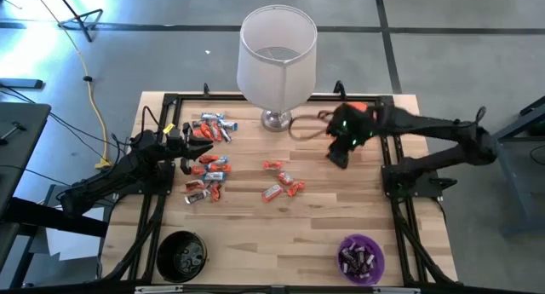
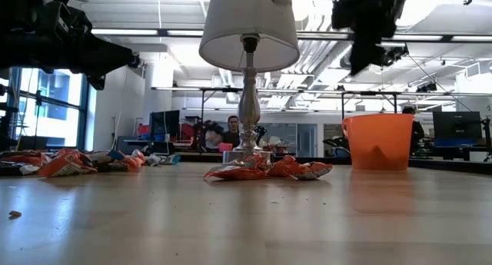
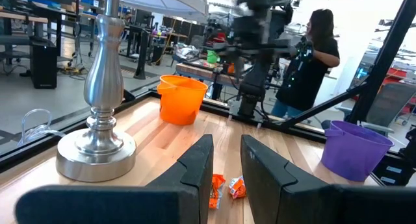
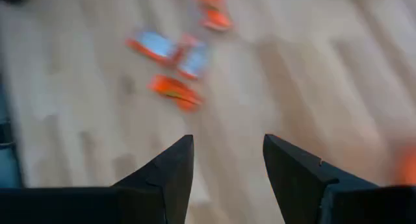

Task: Sort candy
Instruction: Put the orange chocolate bar into the black bucket

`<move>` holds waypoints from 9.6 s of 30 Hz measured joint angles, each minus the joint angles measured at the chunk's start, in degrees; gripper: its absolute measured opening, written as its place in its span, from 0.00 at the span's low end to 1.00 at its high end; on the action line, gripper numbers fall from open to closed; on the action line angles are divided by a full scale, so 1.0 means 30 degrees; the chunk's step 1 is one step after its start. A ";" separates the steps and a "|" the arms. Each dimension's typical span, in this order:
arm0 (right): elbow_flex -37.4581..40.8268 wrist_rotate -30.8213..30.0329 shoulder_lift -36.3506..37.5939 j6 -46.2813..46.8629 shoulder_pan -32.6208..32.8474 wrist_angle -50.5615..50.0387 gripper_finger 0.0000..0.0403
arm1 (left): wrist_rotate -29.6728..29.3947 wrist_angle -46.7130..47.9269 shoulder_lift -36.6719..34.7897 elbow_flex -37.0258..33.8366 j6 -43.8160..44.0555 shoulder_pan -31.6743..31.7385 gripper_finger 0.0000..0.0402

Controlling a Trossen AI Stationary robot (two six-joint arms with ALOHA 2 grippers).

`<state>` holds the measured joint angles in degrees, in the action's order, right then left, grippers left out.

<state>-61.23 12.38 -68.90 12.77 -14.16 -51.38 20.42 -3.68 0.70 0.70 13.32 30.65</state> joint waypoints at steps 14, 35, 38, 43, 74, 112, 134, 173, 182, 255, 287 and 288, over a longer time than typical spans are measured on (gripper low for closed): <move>0.0073 -1.0933 0.0000 0.5233 1.2265 0.5650 0.45 | 0.0003 0.0007 -0.0003 0.0003 0.0000 0.0001 0.16; 0.0081 -2.0881 -0.1101 0.7747 1.2635 0.7157 0.45 | -0.0724 -0.0243 0.0004 0.0001 0.1651 0.0015 0.16; 0.0081 -2.0365 -0.1716 0.7762 1.2356 0.6366 0.45 | -0.0456 -0.0357 -0.0003 0.0003 0.5135 0.0007 0.16; 0.0081 -2.0210 -0.2619 0.7762 1.2308 0.5742 0.45 | -0.0519 -0.0342 -0.0003 0.0003 0.9817 0.0015 0.16; 0.0081 -1.3036 -0.3213 1.4356 1.1966 0.5634 0.45 | 0.1193 -0.1701 0.0092 -0.0003 1.0015 -0.1676 0.16; 0.0081 -1.0336 -0.4515 1.3079 1.1344 0.6195 0.45 | -0.4082 -0.2171 0.1680 0.0010 1.2704 -0.2871 0.16; 0.0081 -1.1293 -0.4510 1.3081 1.1339 0.6195 0.45 | -0.5112 -0.1548 0.1680 0.0003 0.9881 -0.2863 0.16; 0.0081 -1.2048 -0.4503 1.2578 1.0414 0.6013 0.45 | -0.5892 0.0808 0.1680 -0.0004 1.2587 -0.2863 0.16; 0.0081 -1.1983 -0.4503 1.2578 1.0341 0.5999 0.45 | -0.5169 0.0532 0.1687 -0.0010 1.1216 -0.2878 0.15; 0.0081 -0.7691 -0.4503 1.3580 1.0356 -0.0002 0.45 | -0.4671 -0.2045 2.9218 1.5237 -0.3586 -0.9974 0.38; 0.0074 -0.7699 -0.4503 1.4245 1.0341 -0.1214 0.45 | -1.0365 -0.2159 3.3222 1.5256 -1.4327 -0.8468 0.38; 0.0073 -0.7699 -0.4503 1.4237 1.0341 -0.1208 0.45 | -1.0365 -0.2450 3.3583 1.5416 -1.4324 -0.8377 0.38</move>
<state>-61.01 -10.72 -82.41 55.48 16.86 -55.00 -10.68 -11.03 101.45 46.95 -29.65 5.52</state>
